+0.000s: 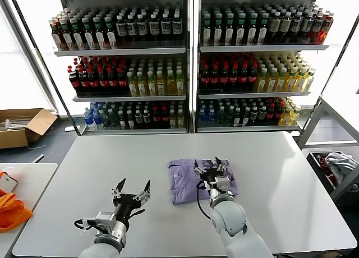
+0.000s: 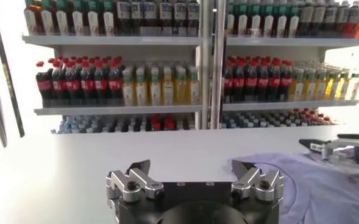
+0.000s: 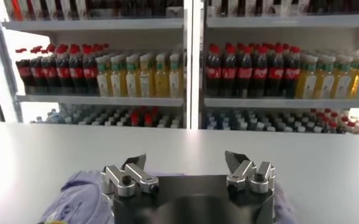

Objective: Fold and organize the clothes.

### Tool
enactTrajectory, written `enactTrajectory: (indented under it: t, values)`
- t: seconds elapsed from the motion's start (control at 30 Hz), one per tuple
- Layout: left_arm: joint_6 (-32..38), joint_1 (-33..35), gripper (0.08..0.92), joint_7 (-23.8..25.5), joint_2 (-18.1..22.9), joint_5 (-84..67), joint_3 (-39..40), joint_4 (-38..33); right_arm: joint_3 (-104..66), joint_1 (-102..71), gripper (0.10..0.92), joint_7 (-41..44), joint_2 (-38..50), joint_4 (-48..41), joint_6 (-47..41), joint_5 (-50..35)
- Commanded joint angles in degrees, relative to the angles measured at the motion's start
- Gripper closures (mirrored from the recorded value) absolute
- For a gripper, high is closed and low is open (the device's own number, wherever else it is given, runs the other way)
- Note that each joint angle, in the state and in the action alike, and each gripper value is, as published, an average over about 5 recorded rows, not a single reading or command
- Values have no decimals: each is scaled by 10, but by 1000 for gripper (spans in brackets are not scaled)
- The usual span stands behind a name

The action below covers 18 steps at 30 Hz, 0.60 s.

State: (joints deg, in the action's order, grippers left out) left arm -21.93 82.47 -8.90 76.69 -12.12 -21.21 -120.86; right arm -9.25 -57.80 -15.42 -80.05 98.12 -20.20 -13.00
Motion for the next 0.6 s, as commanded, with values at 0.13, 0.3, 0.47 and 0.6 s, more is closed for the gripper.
enactTrajectory:
  t: [0.13, 0.3, 0.47, 0.6]
  values:
    - [4, 8, 177, -1, 5, 15, 14, -10, -42, -85, 203, -70, 47, 128, -78, -65]
    - [3, 13, 177, 0, 7, 19, 18, -10, -29, -76, 203, -90, 32, 99, -103, -84]
    - [3, 21, 177, 1, 8, 24, 18, -14, -22, -59, 203, -86, 16, 73, -100, -86]
    - [3, 23, 177, 1, 8, 24, 17, -15, -20, -50, 203, -75, 3, 57, -94, -82]
